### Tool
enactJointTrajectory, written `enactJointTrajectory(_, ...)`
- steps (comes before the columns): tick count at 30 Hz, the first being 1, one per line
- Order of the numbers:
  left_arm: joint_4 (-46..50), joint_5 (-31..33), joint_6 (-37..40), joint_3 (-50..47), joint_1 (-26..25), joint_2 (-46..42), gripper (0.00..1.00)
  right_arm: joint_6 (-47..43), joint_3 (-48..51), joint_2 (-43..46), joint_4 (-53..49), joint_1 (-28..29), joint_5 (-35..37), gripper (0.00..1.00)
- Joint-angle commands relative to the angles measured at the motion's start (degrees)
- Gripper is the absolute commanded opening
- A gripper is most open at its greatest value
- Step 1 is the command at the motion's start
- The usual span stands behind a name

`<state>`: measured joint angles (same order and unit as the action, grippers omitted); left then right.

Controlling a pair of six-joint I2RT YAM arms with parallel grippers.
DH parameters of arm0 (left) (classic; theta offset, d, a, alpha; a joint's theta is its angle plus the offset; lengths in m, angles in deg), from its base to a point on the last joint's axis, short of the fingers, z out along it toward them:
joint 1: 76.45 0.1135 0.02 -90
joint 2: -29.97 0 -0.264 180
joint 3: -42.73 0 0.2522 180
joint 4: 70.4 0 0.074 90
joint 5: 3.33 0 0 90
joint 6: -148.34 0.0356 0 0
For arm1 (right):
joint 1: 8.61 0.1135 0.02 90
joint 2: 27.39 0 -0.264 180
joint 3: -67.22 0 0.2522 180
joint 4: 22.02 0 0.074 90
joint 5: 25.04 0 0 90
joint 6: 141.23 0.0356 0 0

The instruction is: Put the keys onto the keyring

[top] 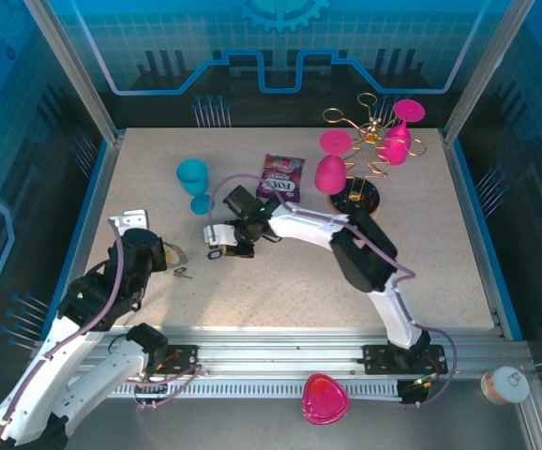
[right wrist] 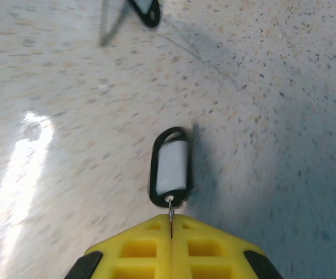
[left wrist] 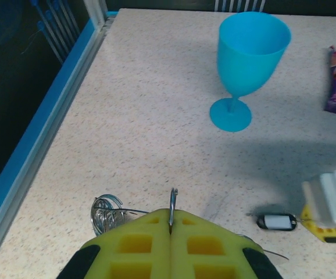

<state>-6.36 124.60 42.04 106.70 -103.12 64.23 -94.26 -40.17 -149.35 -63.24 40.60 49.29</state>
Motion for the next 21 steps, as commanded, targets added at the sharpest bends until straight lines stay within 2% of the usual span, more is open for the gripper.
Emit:
enactJointTrajectory(1,-8.7,-8.4,8.7,-1.5,0.4,-1.6,0.0,2.9,7.1,12.5,-5.1,-2.8,-0.6,0.0)
enactJointTrajectory(6,-22.3,-30.0,21.3,-8.2,0.3,-1.0,0.0,6.6,19.3,27.2,-8.8,-8.0,-4.6,0.0)
enactJointTrajectory(9,-31.3,-42.2,26.7,-13.6,0.4,0.4,0.0,6.5,22.9,32.4,-11.2,-10.3,-7.9,0.0)
enactJointTrajectory(11,-36.6,-48.0,29.5,-16.4,0.2,2.1,0.0,6.1,24.8,34.8,-12.1,-11.3,-9.6,0.0)
enactJointTrajectory(15,-43.7,-55.7,35.4,-20.4,0.1,6.8,0.0,6.6,28.1,38.6,-11.6,-12.1,-12.1,0.0)
enactJointTrajectory(21,-46.8,-62.6,41.3,-22.3,-1.3,10.5,0.0,9.3,32.8,41.8,-6.8,-12.0,-16.5,0.0)
